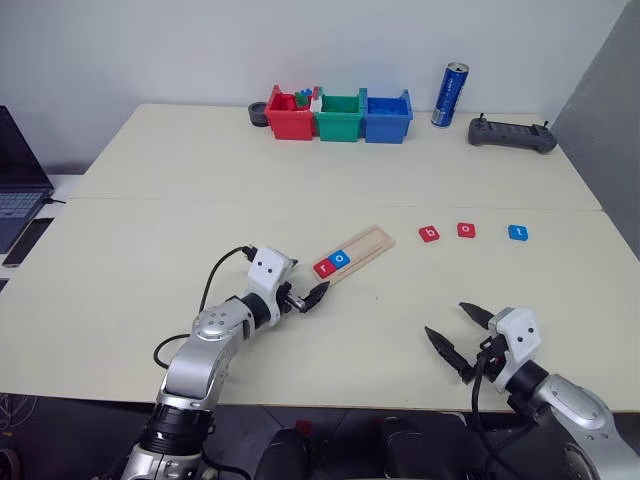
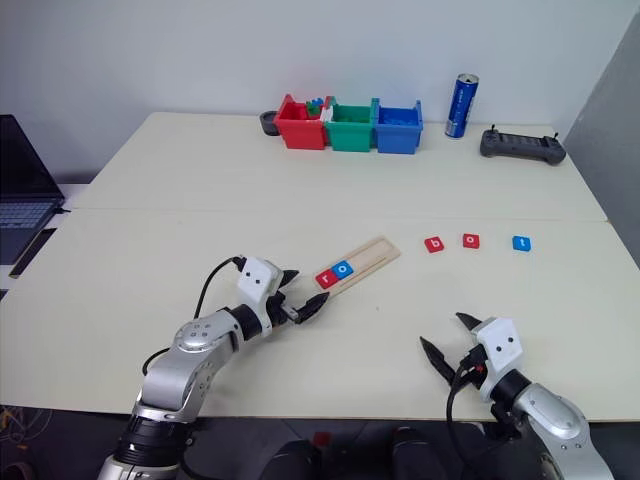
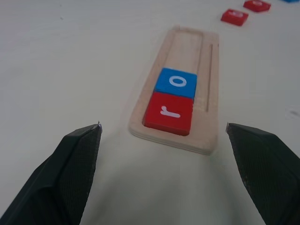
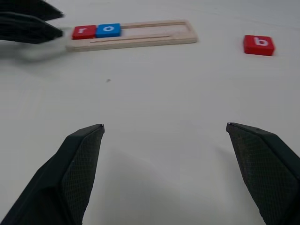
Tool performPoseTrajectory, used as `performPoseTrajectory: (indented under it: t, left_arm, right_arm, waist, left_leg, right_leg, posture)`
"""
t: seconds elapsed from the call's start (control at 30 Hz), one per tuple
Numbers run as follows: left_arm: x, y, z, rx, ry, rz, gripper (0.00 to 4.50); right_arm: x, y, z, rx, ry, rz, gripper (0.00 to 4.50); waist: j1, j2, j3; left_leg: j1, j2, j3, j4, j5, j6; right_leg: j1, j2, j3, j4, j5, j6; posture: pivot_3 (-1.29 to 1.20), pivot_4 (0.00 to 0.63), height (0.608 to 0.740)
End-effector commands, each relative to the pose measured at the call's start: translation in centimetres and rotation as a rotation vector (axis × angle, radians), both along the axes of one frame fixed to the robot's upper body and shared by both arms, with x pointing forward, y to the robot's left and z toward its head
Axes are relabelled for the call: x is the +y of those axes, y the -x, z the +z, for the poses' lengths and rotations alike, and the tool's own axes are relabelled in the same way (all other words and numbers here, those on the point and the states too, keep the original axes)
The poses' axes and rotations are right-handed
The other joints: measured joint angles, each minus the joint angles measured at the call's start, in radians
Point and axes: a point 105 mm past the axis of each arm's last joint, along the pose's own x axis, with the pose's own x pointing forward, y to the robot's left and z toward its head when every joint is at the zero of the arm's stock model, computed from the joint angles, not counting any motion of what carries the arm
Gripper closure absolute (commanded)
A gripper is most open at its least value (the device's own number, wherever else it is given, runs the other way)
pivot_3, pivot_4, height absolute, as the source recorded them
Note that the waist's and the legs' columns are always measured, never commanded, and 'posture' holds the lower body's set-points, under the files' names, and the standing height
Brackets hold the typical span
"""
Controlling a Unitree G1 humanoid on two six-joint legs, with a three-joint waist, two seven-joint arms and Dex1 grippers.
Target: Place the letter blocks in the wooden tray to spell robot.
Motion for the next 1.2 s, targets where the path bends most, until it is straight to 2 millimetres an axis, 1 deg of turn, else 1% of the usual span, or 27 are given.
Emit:
performPoseTrajectory:
  t: [0.03, 0.17, 0.27, 0.33, 0.43, 0.57, 0.73, 0.93, 1.1, 1.2]
  left_arm:
    - [-0.6, -1.1, 0.5, -0.030, -0.043, -0.012, 0.00]
    - [-1.1, -1.9, -0.2, -0.011, -0.076, -0.017, 0.00]
    - [-1.9, -2.0, -0.9, 0.007, -0.113, -0.057, 0.00]
    - [-2.4, -2.1, -1.0, 0.012, -0.113, -0.071, 0.00]
    - [-3.2, -2.3, -0.5, 0.009, -0.090, -0.091, 0.00]
    - [-3.2, -2.1, -0.3, 0.006, -0.069, -0.099, 0.00]
    - [-3.8, -1.4, 0.5, -0.013, 0.002, -0.127, 0.00]
    - [-3.4, -1.2, -0.1, 0.020, 0.016, -0.097, 0.00]
    - [-3.4, -1.1, -0.5, 0.035, 0.012, -0.092, 0.00]
    - [-3.8, -1.2, -0.4, 0.037, 0.019, -0.081, 0.00]
  right_arm:
    - [1.0, 0.4, 1.3, -0.018, -0.010, 0.071, 0.06]
    - [1.0, 0.1, 1.4, -0.023, -0.008, 0.068, 0.06]
    - [1.0, 0.0, 1.4, -0.030, -0.007, 0.067, 0.06]
    - [1.0, -0.1, 1.5, -0.033, -0.008, 0.068, 0.06]
    - [1.2, 0.3, 1.5, -0.032, -0.008, 0.075, 0.06]
    - [1.2, 0.5, 1.5, -0.029, -0.007, 0.073, 0.06]
    - [1.1, 0.7, 1.6, -0.031, -0.006, 0.068, 0.06]
    - [1.2, 0.8, 1.8, -0.031, -0.002, 0.072, 0.06]
    - [1.1, 0.6, 2.0, -0.031, 0.004, 0.077, 0.06]
    - [0.7, 0.5, 2.0, -0.027, 0.012, 0.082, 0.06]
  waist:
    - [0.000, 0.000, 0.000]
    - [-0.001, 0.000, 0.000]
    - [0.001, 0.000, 0.000]
    - [0.003, 0.000, 0.000]
    - [0.006, 0.000, 0.000]
    - [0.004, 0.000, 0.000]
    - [0.003, 0.000, 0.000]
    - [0.003, 0.000, 0.000]
    - [0.003, 0.000, 0.000]
    - [0.003, 0.000, 0.000]
  left_leg:
    - [0.000, 0.000, 0.000, 0.000, 0.000, 0.000]
    - [0.000, 0.000, 0.000, 0.000, 0.000, 0.000]
    - [0.000, 0.000, 0.000, 0.000, 0.000, 0.000]
    - [0.000, -0.001, 0.000, 0.000, 0.000, 0.000]
    - [0.000, -0.001, -0.001, 0.001, 0.000, 0.000]
    - [0.000, -0.001, -0.001, 0.001, 0.000, 0.000]
    - [0.000, -0.001, -0.001, 0.001, 0.000, 0.000]
    - [0.000, -0.001, -0.001, 0.001, 0.000, 0.000]
    - [0.000, -0.001, -0.001, 0.001, 0.000, 0.000]
    - [0.000, -0.001, -0.001, 0.001, 0.000, 0.000]
  right_leg:
    - [0.000, 0.000, 0.000, 0.000, 0.000, 0.000]
    - [0.000, 0.000, 0.000, 0.000, 0.000, 0.000]
    - [0.000, 0.000, 0.000, 0.000, 0.000, 0.000]
    - [0.001, -0.001, 0.000, 0.000, 0.000, 0.000]
    - [0.001, -0.001, -0.001, 0.000, 0.000, 0.000]
    - [0.001, -0.001, -0.001, 0.000, 0.000, 0.000]
    - [0.001, -0.001, -0.001, 0.000, 0.000, 0.000]
    - [0.001, -0.001, -0.001, 0.000, 0.000, 0.000]
    - [0.001, -0.001, -0.001, 0.000, 0.000, 0.000]
    - [0.001, -0.001, -0.001, 0.000, 0.000, 0.000]
  posture:
    - [0.00, 0.150, 0.740]
    - [0.00, 0.150, 0.740]
    - [0.00, 0.150, 0.740]
    - [0.00, 0.150, 0.740]
    - [0.00, 0.150, 0.740]
    - [0.00, 0.150, 0.740]
    - [0.00, 0.150, 0.740]
    - [0.00, 0.150, 0.740]
    - [0.00, 0.150, 0.740]
    - [0.00, 0.150, 0.740]
